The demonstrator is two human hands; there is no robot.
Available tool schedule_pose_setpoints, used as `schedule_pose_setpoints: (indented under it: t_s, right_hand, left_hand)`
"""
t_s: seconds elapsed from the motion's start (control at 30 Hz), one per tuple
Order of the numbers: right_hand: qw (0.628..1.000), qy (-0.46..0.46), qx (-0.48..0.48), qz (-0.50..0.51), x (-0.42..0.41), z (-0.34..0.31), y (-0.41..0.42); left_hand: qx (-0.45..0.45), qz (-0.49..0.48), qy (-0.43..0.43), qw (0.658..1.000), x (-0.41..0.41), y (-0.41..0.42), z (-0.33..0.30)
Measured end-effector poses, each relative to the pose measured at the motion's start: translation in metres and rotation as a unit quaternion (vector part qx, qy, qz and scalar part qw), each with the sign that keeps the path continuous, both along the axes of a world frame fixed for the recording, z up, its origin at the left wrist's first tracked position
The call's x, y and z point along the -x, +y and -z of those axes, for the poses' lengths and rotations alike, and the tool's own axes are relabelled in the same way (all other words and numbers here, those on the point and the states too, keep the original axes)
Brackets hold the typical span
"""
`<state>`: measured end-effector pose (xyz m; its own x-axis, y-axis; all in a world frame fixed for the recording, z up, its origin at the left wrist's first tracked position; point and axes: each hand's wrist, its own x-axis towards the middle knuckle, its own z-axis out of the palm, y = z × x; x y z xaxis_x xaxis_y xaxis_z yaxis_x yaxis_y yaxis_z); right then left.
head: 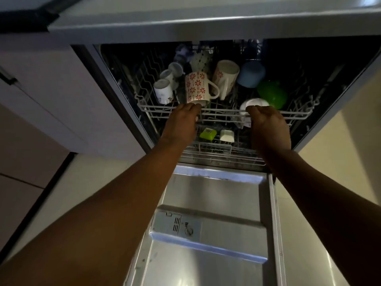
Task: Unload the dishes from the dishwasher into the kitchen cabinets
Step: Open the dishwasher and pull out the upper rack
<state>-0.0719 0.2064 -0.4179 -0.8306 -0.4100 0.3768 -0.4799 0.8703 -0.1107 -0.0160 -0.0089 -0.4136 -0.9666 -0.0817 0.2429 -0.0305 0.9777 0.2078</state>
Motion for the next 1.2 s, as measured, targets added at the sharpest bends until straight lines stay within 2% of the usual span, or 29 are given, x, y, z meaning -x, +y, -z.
schedule_pose_setpoints:
  t_s: [0.1,0.23,0.4,0.53,0.6,0.7,0.8,0.93,1.0,1.2]
  right_hand:
    - [0.999,0.030,0.030,0.019,-0.022,-0.007,0.000]
    - [0.999,0.039,0.000,0.011,-0.054,-0.010,0.003]
    - [0.999,0.017,-0.007,0.031,-0.088,-0.015,0.017]
    - [1.000,0.016,-0.006,0.018,-0.129,-0.021,0.027]
    - [1.000,0.005,0.000,0.017,-0.146,-0.021,0.031]
    - [0.999,-0.032,-0.002,0.030,-0.168,-0.019,0.035]
    - [0.997,-0.064,-0.023,0.047,-0.179,-0.020,0.040]
    - [0.993,-0.082,-0.063,0.050,-0.196,-0.023,0.047]
    - [0.992,-0.089,-0.070,0.060,-0.212,-0.024,0.049]
    - [0.990,-0.109,-0.066,0.063,-0.256,-0.029,0.056]
  left_hand:
    - [0.010,-0.041,0.044,0.998,-0.013,0.010,-0.001]
    - [0.032,-0.037,0.063,0.997,-0.042,0.011,-0.006]
    - [0.002,-0.001,0.020,1.000,-0.074,0.014,-0.014]
    - [-0.009,-0.007,0.003,1.000,-0.112,0.022,-0.014]
    - [-0.022,-0.003,0.010,1.000,-0.128,0.022,-0.016]
    - [-0.063,0.003,-0.030,0.998,-0.151,0.026,-0.022]
    - [-0.058,0.013,-0.073,0.995,-0.162,0.035,-0.023]
    - [-0.051,-0.001,-0.056,0.997,-0.181,0.044,-0.027]
    - [-0.026,0.031,-0.075,0.996,-0.202,0.048,-0.031]
    - [-0.082,0.020,-0.109,0.990,-0.241,0.045,-0.029]
